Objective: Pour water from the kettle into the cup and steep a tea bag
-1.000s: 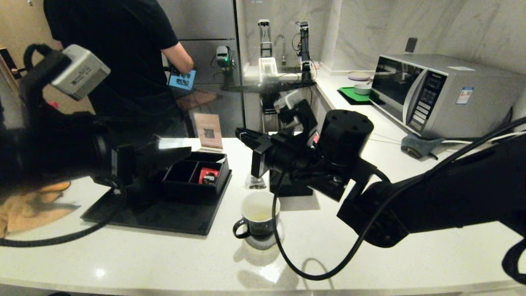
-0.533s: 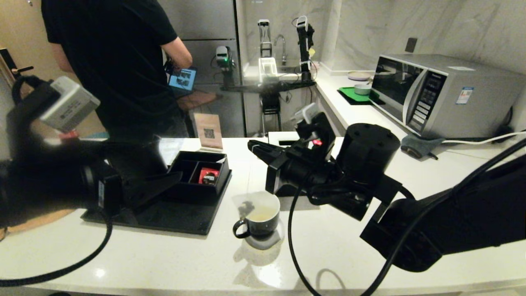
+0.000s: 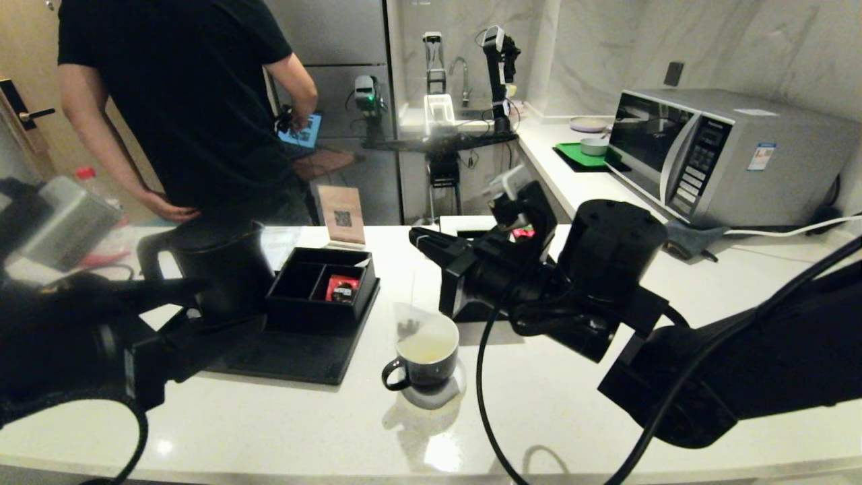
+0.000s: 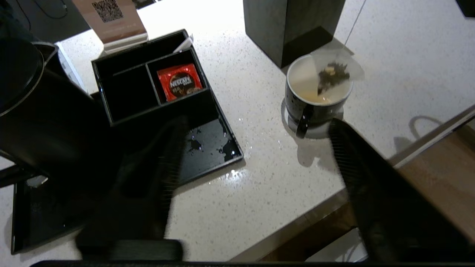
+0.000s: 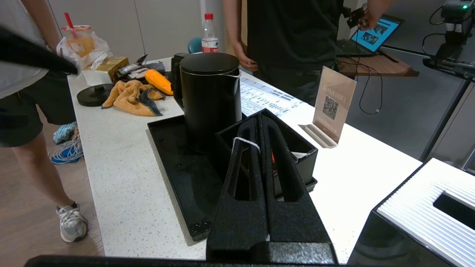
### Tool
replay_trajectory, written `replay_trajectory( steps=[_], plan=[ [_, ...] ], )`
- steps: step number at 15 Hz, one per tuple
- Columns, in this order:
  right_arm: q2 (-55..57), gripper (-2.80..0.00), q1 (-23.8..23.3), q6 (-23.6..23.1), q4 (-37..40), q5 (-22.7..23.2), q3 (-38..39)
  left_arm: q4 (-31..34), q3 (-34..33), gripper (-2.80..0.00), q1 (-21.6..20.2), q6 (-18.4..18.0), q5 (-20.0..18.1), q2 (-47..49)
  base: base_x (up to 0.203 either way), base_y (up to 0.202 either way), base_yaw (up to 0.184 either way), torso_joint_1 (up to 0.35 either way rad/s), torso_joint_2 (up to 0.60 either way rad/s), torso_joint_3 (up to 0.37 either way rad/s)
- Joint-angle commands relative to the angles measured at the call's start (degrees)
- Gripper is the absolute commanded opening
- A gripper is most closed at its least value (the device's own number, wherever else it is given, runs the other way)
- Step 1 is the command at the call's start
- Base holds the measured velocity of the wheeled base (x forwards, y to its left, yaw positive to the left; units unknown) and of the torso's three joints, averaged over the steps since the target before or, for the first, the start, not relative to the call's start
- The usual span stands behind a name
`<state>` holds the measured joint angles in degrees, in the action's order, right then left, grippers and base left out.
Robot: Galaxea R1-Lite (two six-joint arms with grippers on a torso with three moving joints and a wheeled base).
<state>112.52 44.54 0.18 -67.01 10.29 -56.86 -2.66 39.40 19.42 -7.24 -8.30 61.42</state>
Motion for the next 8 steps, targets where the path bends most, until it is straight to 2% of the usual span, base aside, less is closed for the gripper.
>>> replay_trajectory(
  steps=[1,4,8],
  plan=[
    [-0.02,-2.80,0.02,-0.01,-0.31,0.08,-0.01,0.16,-1.04,-2.80,0.00,0.00,-0.05,-1.93,0.000,0.000,0.000,0.000,0.00,0.000],
    [-0.02,-2.80,0.02,-0.01,-0.40,0.05,-0.10,0.02,-3.90,-2.80,-0.06,0.03,0.27,-4.93,0.000,0.000,0.000,0.000,0.00,0.000],
    [-0.02,-2.80,0.02,-0.08,-0.32,-0.56,-0.54,0.02,-9.22,-2.80,-0.07,1.52,3.10,-12.42,0.000,0.000,0.000,0.000,0.00,0.000]
  ],
)
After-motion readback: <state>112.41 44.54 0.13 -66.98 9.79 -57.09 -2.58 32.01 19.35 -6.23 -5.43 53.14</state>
